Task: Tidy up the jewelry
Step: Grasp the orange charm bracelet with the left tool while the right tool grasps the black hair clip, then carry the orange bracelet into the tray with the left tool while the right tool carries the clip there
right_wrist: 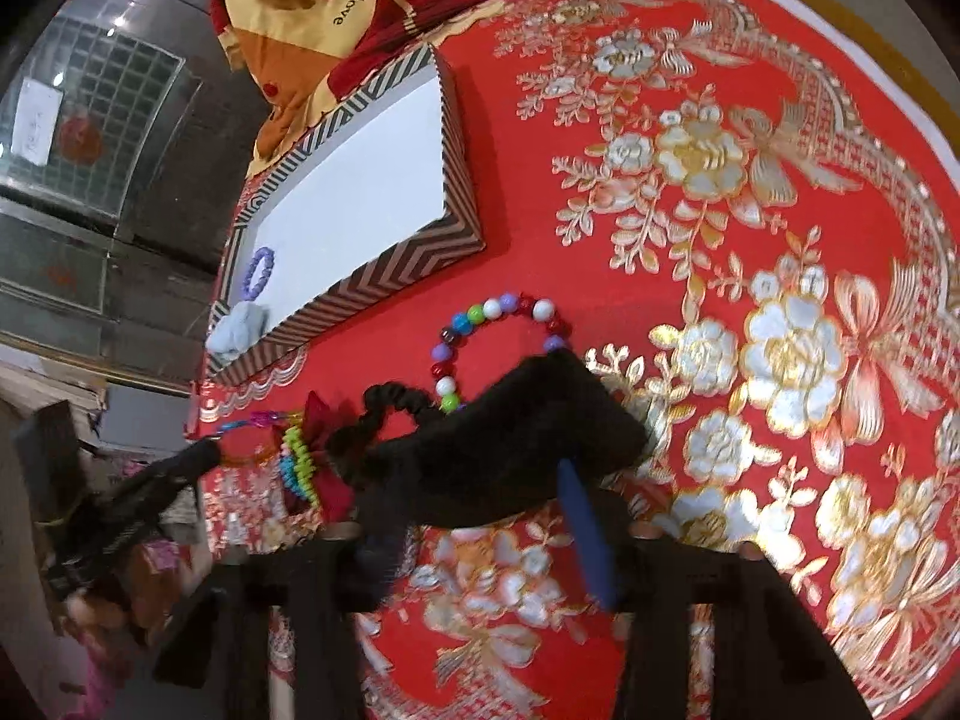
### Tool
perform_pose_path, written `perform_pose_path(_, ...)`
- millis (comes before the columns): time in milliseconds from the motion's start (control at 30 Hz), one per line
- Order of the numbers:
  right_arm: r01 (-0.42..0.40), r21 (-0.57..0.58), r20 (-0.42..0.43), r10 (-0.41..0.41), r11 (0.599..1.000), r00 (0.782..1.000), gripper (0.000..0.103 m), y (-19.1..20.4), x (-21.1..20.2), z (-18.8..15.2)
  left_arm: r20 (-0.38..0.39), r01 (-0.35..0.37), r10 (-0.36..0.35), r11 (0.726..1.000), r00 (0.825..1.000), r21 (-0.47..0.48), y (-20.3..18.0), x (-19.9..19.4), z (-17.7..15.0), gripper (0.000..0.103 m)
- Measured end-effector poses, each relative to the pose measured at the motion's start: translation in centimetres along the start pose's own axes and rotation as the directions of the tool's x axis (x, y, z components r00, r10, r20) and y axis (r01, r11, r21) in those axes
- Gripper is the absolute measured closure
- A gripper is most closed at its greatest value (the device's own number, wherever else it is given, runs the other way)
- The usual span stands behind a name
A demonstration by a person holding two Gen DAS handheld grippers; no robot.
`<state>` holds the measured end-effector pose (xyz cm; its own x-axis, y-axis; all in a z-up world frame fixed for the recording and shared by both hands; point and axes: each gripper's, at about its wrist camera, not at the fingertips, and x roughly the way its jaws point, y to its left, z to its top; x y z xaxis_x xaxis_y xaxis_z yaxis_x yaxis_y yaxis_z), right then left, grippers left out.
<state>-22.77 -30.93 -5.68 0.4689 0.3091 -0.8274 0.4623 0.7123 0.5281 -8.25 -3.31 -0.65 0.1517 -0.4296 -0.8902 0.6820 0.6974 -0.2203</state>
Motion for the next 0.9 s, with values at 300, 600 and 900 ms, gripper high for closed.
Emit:
perform_pose_path(300,0.027,-0.102,0.005,-0.027,0.994,1.0,0.095,0.0,0.2,-0.3,0.044,0.006,-0.005,1.0,0.999,-0.027,0.4,-2.3,0.6,0.095)
perform_pose_path(600,0.147,-0.265,0.048,-0.139,0.953,0.989,0.045,0.5,-0.8,1.4,0.072,0.018,-0.013,0.998,0.997,-0.063,0.8,-3.5,1.0,0.095)
perform_pose_path(900,0.016,-0.326,-0.005,-0.019,0.945,1.0,0.088,0.0,1.5,1.9,0.07,0.009,-0.001,0.995,0.998,-0.104,1.2,-4.0,1.1,0.095)
